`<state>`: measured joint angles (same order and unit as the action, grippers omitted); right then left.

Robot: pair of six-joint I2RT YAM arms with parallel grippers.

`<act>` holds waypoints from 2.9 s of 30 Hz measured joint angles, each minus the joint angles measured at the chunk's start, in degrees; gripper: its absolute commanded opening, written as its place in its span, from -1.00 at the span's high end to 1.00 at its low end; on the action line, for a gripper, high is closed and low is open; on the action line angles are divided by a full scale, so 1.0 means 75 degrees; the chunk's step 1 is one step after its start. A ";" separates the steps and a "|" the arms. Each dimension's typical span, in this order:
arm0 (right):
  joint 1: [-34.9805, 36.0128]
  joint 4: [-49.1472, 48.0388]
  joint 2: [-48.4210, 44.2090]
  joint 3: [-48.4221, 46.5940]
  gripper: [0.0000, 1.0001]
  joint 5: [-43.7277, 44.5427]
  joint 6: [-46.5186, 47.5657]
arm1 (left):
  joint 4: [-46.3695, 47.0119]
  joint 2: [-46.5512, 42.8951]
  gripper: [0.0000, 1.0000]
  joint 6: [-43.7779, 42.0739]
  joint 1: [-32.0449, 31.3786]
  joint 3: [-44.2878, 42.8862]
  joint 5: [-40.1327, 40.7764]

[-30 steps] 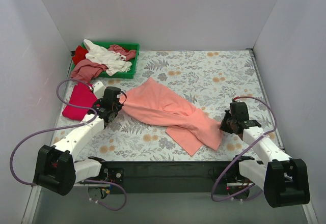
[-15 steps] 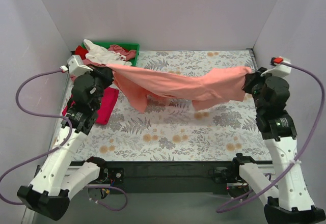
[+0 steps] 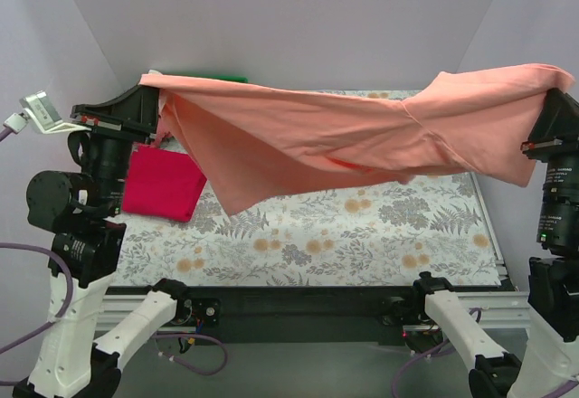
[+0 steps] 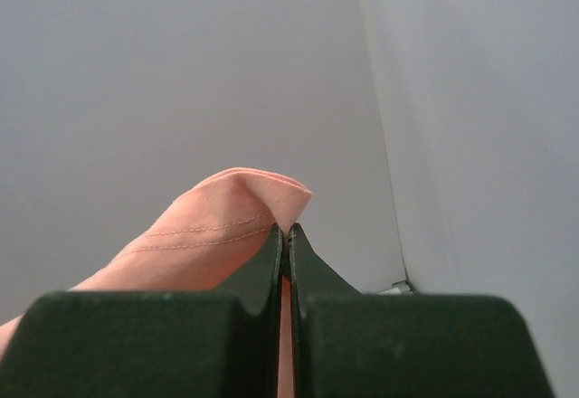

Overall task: Fold and stack the t-shirts
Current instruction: Flatten the tshirt out

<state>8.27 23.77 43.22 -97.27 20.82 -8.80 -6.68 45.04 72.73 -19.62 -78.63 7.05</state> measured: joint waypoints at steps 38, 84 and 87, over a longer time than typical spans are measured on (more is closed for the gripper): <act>-0.2343 -0.1142 0.2929 0.5764 -0.97 -0.1760 -0.1443 | -0.0149 0.4908 -0.85 0.0035 -0.0268 0.1883 0.0023; -0.2352 -0.0061 -0.0026 0.8915 -0.97 -0.2428 -0.2486 | -0.2847 0.3605 1.00 0.3672 -0.1897 0.6135 0.1011; -0.2352 0.0332 -0.0140 0.9194 -0.97 -0.2460 -0.2620 | -0.2780 0.3541 1.00 0.3675 -0.1900 0.6184 0.1221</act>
<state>-9.37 26.26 42.17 -28.32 2.37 -28.45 -27.53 71.59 100.29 -33.87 -32.25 16.21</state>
